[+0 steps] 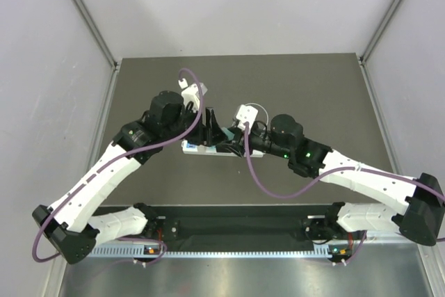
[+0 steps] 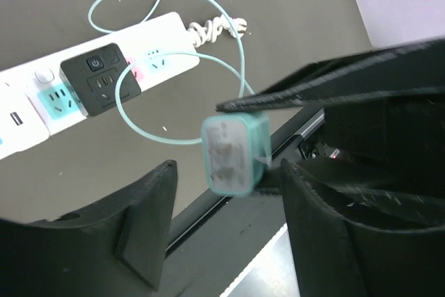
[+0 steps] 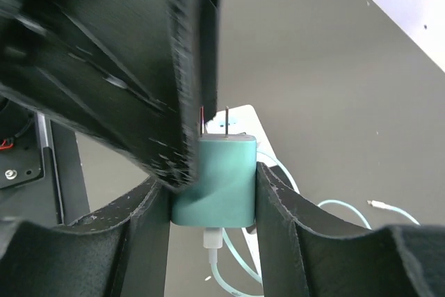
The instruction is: Insert the plug
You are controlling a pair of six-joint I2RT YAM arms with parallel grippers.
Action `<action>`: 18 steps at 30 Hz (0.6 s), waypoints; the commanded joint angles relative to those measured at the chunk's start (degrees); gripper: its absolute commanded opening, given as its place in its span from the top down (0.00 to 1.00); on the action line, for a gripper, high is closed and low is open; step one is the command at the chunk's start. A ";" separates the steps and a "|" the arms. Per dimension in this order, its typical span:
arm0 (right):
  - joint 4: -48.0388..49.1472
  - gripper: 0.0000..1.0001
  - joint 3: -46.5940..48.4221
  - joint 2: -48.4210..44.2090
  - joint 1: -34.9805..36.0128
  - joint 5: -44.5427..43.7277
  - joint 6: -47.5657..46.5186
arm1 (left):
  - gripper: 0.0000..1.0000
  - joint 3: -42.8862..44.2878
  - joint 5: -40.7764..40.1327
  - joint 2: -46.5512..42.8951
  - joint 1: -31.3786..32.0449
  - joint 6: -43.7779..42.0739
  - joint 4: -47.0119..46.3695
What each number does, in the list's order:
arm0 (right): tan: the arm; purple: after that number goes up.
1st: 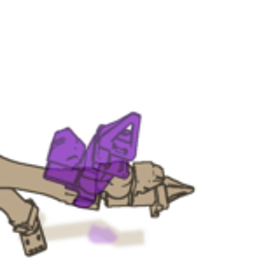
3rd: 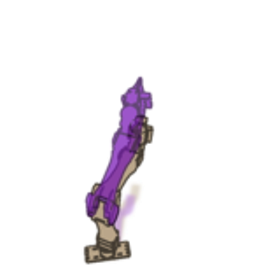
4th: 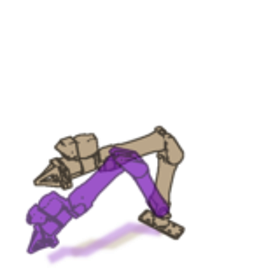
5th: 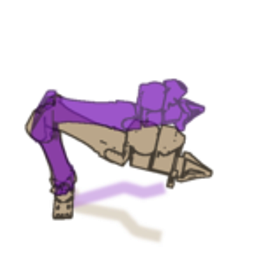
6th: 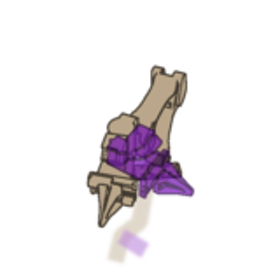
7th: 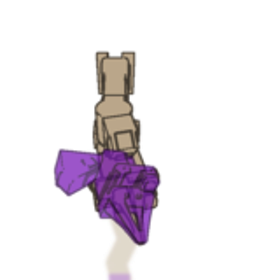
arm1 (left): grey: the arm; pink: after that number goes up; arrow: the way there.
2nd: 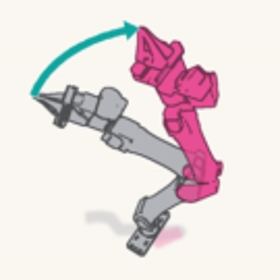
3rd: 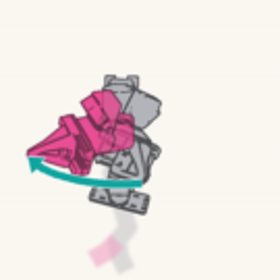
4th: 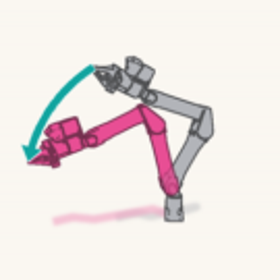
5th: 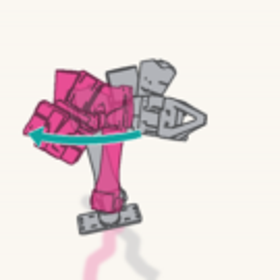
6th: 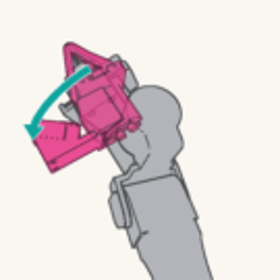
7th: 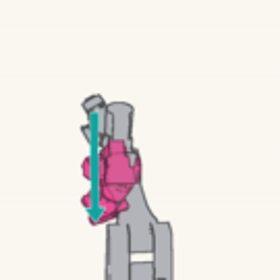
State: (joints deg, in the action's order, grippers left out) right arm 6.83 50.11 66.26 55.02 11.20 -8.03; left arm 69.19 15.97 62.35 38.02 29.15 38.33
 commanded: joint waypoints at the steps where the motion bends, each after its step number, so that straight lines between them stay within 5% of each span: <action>1: 4.51 1.00 2.63 -0.87 2.10 -1.44 -1.90 | 0.37 -1.77 0.20 -0.65 -0.05 1.09 -3.25; 9: 7.75 1.00 0.00 -2.80 2.81 -0.57 -3.13 | 0.49 -5.02 9.25 -0.56 -0.75 7.67 -11.24; 12: 9.60 1.00 -1.94 -3.77 2.81 0.14 -3.13 | 0.70 -7.48 14.69 -1.17 -2.42 12.85 -17.57; 14: 9.78 1.00 -2.38 -4.29 2.81 -0.47 -3.22 | 0.94 -8.72 17.43 -1.18 -3.13 15.85 -20.12; 17: 9.78 0.83 -2.21 -4.82 2.81 -3.19 -2.08 | 1.00 -8.98 19.53 -1.09 -3.22 17.08 -20.74; 18: 9.96 0.67 -2.29 -5.08 2.81 -3.81 -0.42 | 1.00 -9.16 19.63 -1.26 -3.39 17.08 -21.36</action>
State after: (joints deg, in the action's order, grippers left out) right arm 10.13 47.22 63.40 56.88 8.86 -10.20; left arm 60.47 28.88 62.04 34.37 42.26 24.95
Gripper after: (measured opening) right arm 0.435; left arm 0.382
